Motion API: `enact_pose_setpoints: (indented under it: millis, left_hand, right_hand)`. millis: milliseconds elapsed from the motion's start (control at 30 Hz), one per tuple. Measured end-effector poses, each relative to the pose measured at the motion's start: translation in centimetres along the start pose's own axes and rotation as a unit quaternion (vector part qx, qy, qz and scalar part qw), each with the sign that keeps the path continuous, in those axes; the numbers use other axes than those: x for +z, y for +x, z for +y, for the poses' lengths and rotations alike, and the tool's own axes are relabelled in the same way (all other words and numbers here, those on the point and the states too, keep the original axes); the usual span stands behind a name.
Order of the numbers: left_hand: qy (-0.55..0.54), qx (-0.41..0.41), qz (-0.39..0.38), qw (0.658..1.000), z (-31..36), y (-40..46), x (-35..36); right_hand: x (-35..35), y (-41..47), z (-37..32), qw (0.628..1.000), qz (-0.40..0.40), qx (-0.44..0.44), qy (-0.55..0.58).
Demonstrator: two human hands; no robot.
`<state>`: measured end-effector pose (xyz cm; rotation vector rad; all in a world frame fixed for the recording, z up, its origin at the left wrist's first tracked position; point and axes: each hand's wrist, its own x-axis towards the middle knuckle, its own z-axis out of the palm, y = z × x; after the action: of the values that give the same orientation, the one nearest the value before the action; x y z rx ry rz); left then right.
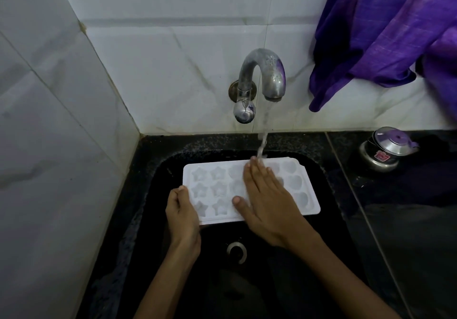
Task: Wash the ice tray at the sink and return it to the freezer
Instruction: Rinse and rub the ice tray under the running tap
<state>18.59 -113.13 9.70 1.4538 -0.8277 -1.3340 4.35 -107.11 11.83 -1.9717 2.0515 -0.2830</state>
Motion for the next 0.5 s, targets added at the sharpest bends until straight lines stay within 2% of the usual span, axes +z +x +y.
enact_pose_setpoints:
  millis: [167,400,500]
  left_hand:
    - [-0.011,0.002,-0.008,1.0,0.1,0.2,0.9]
    - [-0.001,0.007,-0.031,0.999,0.3,-0.1,1.3]
    - [-0.005,0.0,-0.046,0.999,0.1,-0.8,2.1]
  right_hand:
    - [-0.1,-1.1,-1.8,0.996,-0.029,-0.079,0.006]
    - [-0.7,-0.6,1.1,1.0,-0.009,-0.002,-0.014]
    - [-0.4,0.2,0.4,1.0,-0.004,-0.022,-0.015]
